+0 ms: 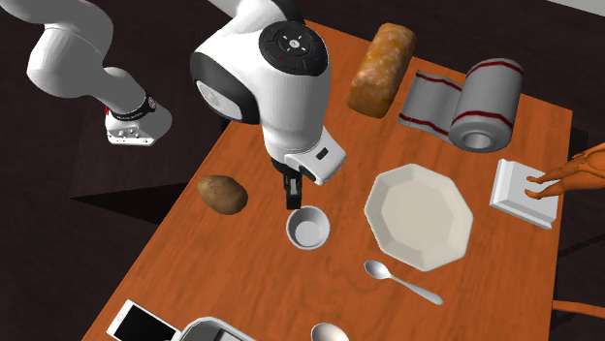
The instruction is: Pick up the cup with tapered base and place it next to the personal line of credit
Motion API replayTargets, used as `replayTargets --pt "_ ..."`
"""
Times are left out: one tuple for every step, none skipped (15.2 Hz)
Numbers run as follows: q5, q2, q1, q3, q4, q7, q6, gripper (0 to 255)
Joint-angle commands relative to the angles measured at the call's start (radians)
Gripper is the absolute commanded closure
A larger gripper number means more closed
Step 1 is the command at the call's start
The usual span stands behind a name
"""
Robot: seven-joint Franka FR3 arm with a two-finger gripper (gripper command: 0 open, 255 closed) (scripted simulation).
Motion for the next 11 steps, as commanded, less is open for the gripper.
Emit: replayTargets --pt "0.045 0.085 -0.032 0.0 0.082 -0.042 -0.001 0" --pt "0.065 0.126 -0.05 0.002 0.125 -0.06 -0.005 0" --pt "0.084 0.167 -0.069 0.005 0.169 -0.077 -0.01 0" --pt "0.096 0.193 -0.082 0.008 0.199 -0.087 -0.014 0" --pt "0.098 0.198 -0.083 0.01 0.192 -0.088 -0.002 0" --pt "0.1 0.202 -0.085 0.011 0.185 -0.09 0.009 0" --pt "0.102 0.207 -0.086 0.012 0.178 -0.091 0.02 0" --pt "0.105 0.213 -0.087 0.013 0.172 -0.093 0.032 0" --pt "0.108 0.218 -0.089 0.014 0.166 -0.094 0.043 0" --pt "0.11 0.223 -0.09 0.016 0.16 -0.096 0.054 0" --pt "0.113 0.229 -0.092 0.017 0.154 -0.098 0.065 0"
